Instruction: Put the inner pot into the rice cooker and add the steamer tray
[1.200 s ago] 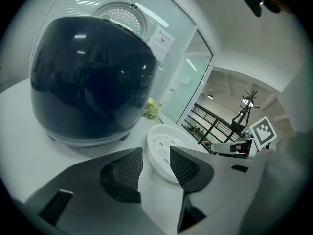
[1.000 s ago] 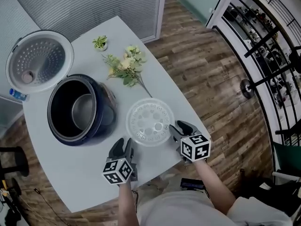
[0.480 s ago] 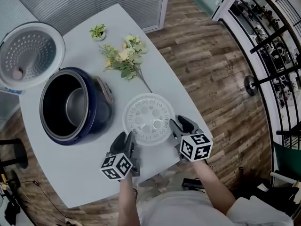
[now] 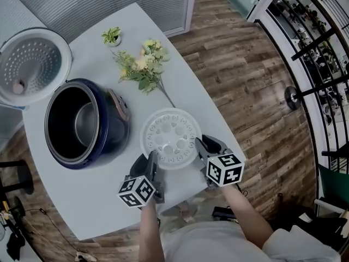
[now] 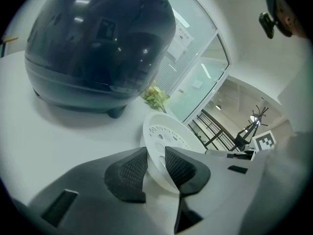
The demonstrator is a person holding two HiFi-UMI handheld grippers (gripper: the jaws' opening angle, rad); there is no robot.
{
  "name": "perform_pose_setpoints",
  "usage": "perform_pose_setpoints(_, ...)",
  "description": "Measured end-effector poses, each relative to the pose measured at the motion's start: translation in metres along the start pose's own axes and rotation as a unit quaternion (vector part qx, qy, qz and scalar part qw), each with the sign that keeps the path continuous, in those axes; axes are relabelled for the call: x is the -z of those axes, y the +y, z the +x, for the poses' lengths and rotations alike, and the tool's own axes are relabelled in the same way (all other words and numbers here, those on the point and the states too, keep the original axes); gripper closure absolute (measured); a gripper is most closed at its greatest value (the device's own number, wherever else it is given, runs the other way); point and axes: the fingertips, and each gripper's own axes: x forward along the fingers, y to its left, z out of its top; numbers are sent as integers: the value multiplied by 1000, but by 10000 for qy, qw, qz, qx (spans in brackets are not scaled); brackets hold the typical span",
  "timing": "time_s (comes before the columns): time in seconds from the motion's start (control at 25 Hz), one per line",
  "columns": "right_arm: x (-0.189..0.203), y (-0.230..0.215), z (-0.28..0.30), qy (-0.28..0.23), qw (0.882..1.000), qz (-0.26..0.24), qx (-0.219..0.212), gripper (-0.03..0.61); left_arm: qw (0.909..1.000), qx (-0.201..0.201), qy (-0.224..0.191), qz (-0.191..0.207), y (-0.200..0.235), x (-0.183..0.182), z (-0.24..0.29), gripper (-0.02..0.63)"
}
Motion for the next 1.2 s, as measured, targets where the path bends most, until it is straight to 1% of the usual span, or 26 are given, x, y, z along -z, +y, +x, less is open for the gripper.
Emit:
perform_pose_setpoints(0.16,0,-3,-2,40,10000,28,-26,483,10000,-15,42,10,-3,2,-1,497)
perform_pose_setpoints(0.44,-9,1,-14,-55,9999,48,-108,486,9999,43,-67,68,-14,-7,-10,500)
perform_pose_setpoints(0.8,-32,13,-43,-340,9987,217,-321,492,9986,109,-290,430,-39,-35,-33,503)
perform_pose_setpoints(1.0,-43,25,-58,-510,9977,279,-350,497,9976,88,-470,505,-48,-50,-50,505)
perform_pose_setpoints(1.2,-56,40,-72,-719,9958,331,-461,500,9946,102,-806,643,-58,-69,-71,512)
